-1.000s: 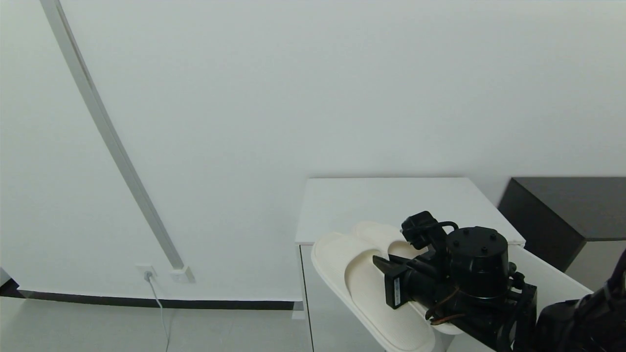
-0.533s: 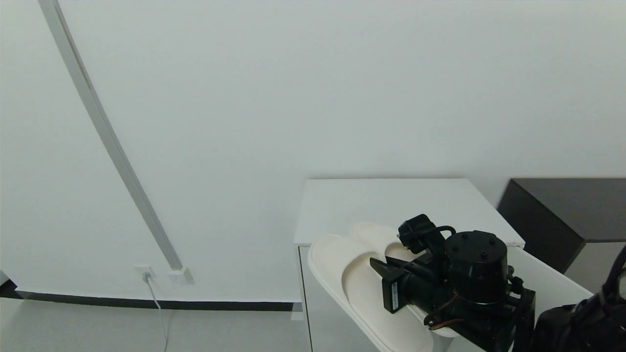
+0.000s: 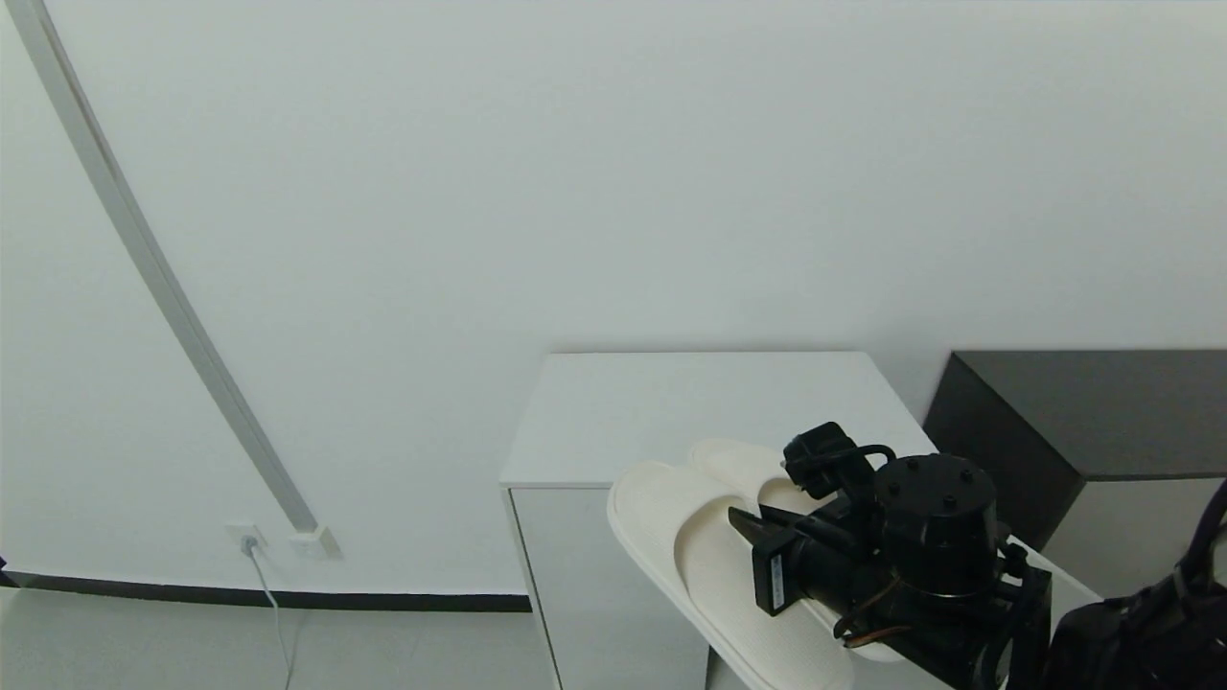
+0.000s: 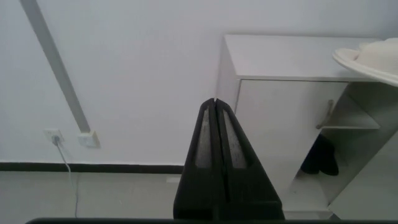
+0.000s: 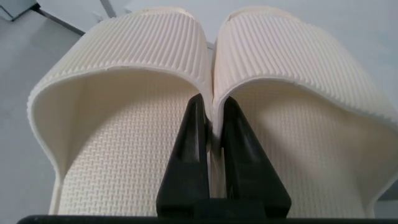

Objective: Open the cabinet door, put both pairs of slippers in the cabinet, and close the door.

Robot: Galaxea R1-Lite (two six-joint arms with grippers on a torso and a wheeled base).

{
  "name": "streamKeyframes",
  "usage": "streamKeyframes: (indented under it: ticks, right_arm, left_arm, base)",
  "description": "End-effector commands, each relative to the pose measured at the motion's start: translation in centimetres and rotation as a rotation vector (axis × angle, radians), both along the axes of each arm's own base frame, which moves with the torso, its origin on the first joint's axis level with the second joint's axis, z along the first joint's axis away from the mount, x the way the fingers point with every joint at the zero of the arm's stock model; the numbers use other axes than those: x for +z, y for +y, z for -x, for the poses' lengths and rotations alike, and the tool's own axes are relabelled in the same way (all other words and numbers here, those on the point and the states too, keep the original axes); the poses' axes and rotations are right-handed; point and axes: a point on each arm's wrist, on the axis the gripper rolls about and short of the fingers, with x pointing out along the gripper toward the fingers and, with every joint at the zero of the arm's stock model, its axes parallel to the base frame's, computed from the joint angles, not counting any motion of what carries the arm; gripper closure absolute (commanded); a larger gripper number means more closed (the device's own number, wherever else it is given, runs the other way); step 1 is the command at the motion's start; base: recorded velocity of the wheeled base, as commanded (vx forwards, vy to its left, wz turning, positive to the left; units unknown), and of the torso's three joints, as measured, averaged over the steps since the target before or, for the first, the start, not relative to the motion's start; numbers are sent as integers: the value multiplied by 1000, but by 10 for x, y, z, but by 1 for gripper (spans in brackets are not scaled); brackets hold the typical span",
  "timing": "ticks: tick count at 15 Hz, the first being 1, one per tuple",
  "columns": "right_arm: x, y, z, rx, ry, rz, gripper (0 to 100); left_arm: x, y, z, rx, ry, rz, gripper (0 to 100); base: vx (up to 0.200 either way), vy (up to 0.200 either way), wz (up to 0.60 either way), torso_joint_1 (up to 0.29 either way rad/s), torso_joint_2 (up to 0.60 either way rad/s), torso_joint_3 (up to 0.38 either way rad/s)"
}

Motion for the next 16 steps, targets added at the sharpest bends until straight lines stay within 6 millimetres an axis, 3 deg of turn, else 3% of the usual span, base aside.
streamKeyframes:
  ticks: [1,8,16]
  right_arm:
    - [-1,0,1,1,3,3,100]
    - [-2,-1,1,0,7,8,100]
    - [-11,0,0,5,0,21,100]
  left_arm:
    - [0,0,0,0,1,1,100]
    - [0,0,0,1,1,0,100]
    - [0,0,0,1,1,1,100]
  base:
    - [0,-200,0,2,2,12]
    - [0,-200,0,0,1,2]
    - [0,0,0,0,0,0]
